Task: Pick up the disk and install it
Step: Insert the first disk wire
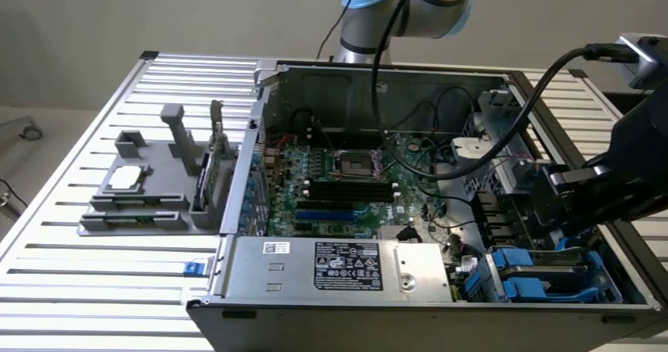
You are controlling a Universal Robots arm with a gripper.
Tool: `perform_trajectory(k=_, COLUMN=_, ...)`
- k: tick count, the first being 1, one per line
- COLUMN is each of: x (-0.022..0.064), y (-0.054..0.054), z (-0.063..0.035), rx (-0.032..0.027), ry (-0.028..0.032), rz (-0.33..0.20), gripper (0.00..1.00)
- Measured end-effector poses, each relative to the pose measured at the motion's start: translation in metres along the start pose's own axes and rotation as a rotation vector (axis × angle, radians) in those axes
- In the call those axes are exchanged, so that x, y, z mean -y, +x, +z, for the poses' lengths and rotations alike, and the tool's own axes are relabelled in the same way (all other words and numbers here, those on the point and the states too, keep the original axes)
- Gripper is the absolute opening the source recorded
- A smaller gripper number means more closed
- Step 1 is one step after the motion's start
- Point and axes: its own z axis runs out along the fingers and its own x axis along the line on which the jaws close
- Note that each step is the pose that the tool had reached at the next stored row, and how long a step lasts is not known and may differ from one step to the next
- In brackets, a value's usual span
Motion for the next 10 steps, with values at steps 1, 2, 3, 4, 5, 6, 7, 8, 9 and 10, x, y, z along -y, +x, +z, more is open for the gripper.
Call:
perform_trajectory(k=1, x=0.0, y=0.0, z=-0.0001, rx=0.0029, ry=-0.0004, rz=0.01, gripper=0.42)
perform_trajectory(k=2, x=0.0, y=0.0, z=-0.0001, rx=0.0058, ry=-0.0009, rz=0.02, gripper=0.42)
perform_trajectory(k=3, x=0.0, y=0.0, z=-0.0002, rx=0.0087, ry=-0.0014, rz=0.03, gripper=0.42)
perform_trajectory(k=4, x=0.0, y=-0.0001, z=-0.0001, rx=0.0115, ry=-0.0019, rz=0.04, gripper=0.42)
perform_trajectory(k=5, x=0.0, y=-0.0001, z=-0.0001, rx=0.0141, ry=-0.0023, rz=0.049, gripper=0.42)
perform_trajectory(k=6, x=0.0, y=-0.0001, z=0.0, rx=0.0166, ry=-0.0025, rz=0.057, gripper=0.42)
perform_trajectory(k=7, x=0.0001, y=-0.0001, z=0.0002, rx=0.0189, ry=-0.003, rz=0.066, gripper=0.42)
perform_trajectory(k=8, x=0.0001, y=-0.0002, z=0.0007, rx=0.0213, ry=-0.0036, rz=0.074, gripper=0.42)
perform_trajectory(k=9, x=0.0003, y=-0.0002, z=0.0014, rx=0.0237, ry=-0.004, rz=0.081, gripper=0.42)
perform_trajectory(k=10, x=0.0006, y=-0.0003, z=0.0024, rx=0.0261, ry=-0.0043, rz=0.087, gripper=0.42)
